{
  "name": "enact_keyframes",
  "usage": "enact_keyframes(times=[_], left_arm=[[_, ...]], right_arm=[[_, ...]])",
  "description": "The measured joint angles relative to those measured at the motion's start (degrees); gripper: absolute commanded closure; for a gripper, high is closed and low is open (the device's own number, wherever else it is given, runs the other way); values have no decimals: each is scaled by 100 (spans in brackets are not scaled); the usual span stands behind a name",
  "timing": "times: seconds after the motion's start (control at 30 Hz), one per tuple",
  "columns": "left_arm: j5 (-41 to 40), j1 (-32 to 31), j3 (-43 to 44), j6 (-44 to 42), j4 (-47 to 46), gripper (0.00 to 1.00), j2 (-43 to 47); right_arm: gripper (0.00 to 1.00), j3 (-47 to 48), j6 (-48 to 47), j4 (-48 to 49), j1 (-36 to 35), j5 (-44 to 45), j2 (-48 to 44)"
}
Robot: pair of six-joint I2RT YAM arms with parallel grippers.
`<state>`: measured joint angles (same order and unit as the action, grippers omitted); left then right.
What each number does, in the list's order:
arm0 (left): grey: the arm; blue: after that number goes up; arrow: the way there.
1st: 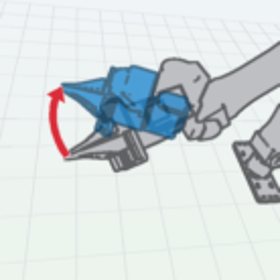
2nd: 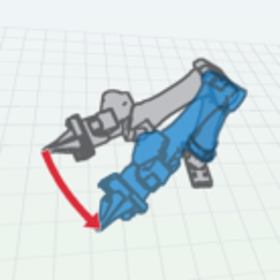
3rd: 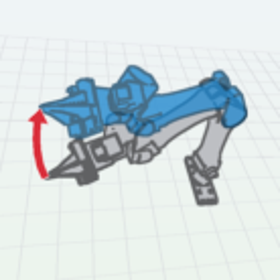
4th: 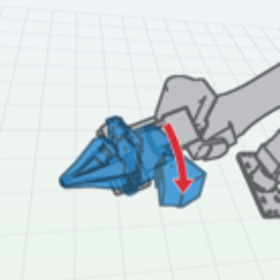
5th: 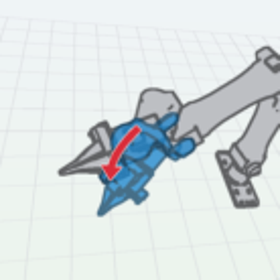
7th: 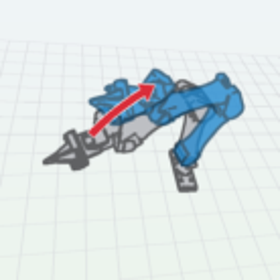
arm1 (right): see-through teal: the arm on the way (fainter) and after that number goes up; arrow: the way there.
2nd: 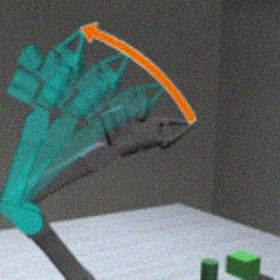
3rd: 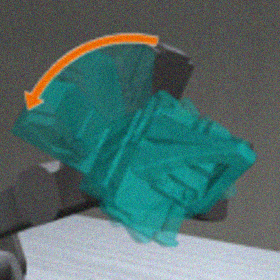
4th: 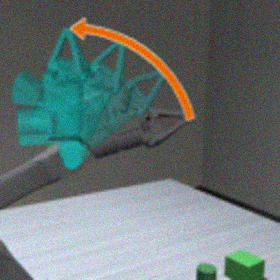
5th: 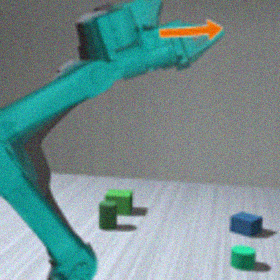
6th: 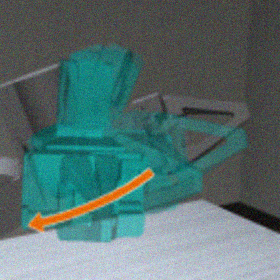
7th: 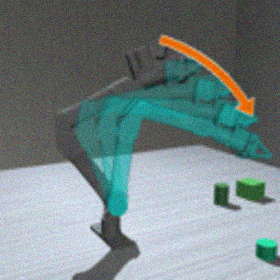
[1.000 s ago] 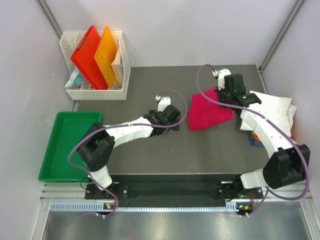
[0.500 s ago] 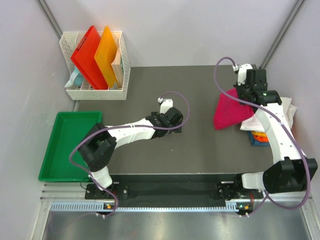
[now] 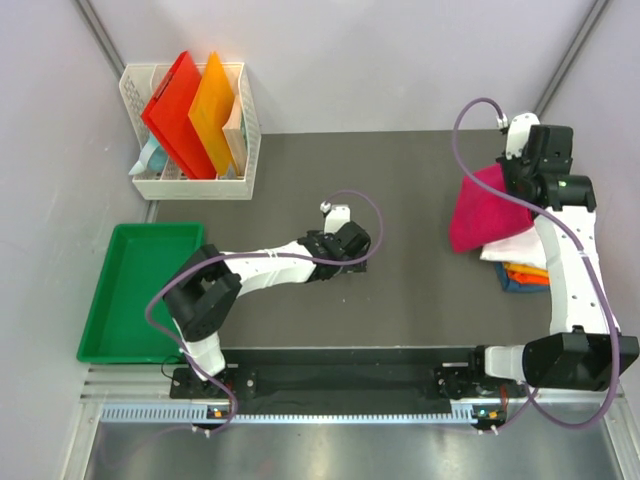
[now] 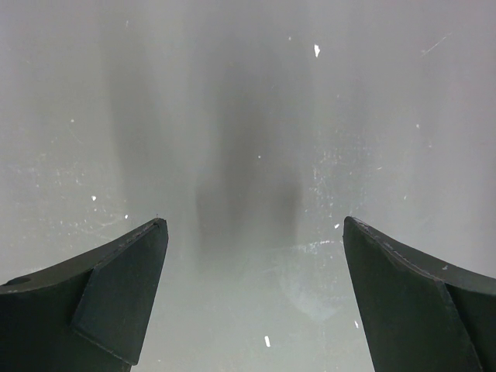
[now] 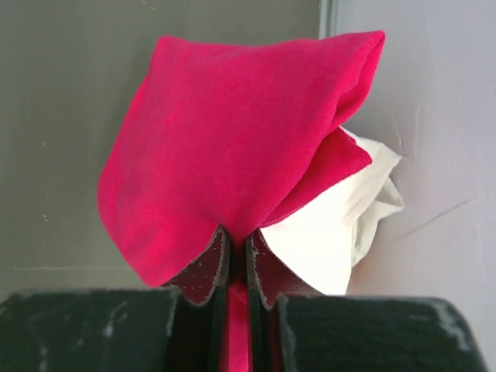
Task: Fold and stack the t-shirts
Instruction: Put the neatly folded tshirt into the corner of the board with the right arm
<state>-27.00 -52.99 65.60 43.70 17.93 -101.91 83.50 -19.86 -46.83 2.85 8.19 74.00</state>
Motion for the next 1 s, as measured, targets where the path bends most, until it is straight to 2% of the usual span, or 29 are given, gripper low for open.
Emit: enact_keyframes(times=[0.47,0.73,1.0], left_arm=[[79,-9,-63,37,-37,1,-140],[109,-72,-48,35,-26,1,-229],[122,-129,-33,37,76,1,-229]], right_arm=[[100,70,-400,-181,1342,-363,-57],[100,-1014,-459,680,2162,-551,162],[100,-1410,-439,1871,2931,-505,1403]])
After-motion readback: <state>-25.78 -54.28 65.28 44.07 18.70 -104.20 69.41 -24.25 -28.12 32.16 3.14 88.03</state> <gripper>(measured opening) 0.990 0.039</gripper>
